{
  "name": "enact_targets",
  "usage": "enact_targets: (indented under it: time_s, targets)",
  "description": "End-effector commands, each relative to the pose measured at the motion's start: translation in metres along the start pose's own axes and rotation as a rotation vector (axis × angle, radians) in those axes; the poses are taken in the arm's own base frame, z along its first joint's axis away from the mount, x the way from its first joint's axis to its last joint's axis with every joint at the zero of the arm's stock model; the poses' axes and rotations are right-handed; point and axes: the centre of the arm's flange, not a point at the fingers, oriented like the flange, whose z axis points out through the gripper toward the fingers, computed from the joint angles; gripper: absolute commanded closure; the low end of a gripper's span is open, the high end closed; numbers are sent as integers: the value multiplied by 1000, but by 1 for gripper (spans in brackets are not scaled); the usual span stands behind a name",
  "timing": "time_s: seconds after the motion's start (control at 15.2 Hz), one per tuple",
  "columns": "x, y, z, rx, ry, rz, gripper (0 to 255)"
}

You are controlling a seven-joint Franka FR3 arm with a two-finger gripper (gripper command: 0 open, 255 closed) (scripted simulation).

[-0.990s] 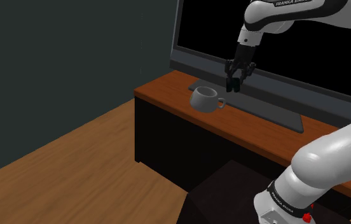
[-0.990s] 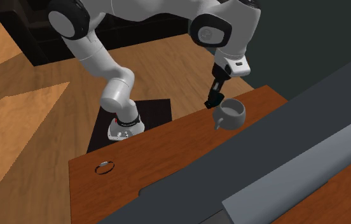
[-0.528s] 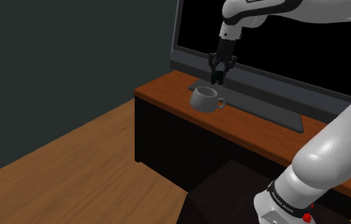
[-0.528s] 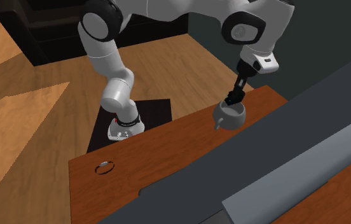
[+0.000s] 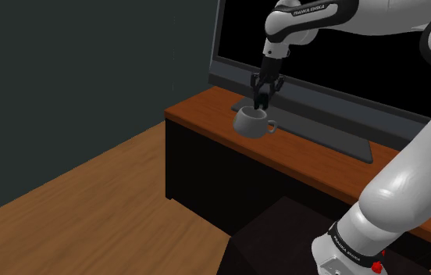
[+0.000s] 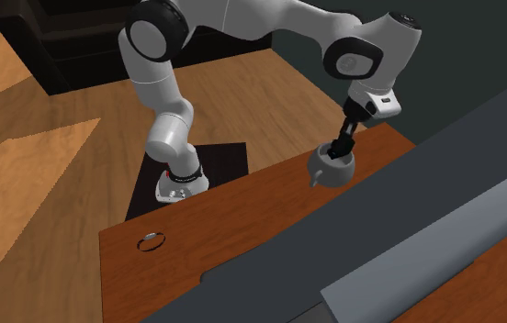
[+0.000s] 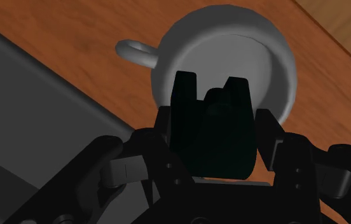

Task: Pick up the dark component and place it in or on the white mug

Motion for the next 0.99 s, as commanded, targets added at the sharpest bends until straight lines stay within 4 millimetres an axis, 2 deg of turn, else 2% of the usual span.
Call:
enact_targets:
  time_s: [0.0, 0.4, 0.92]
  targets:
    - [1, -1, 10, 0, 1, 0, 255]
    - [3, -1, 42, 0, 1, 0, 255]
    - [3, -1, 42, 0, 1, 0, 255]
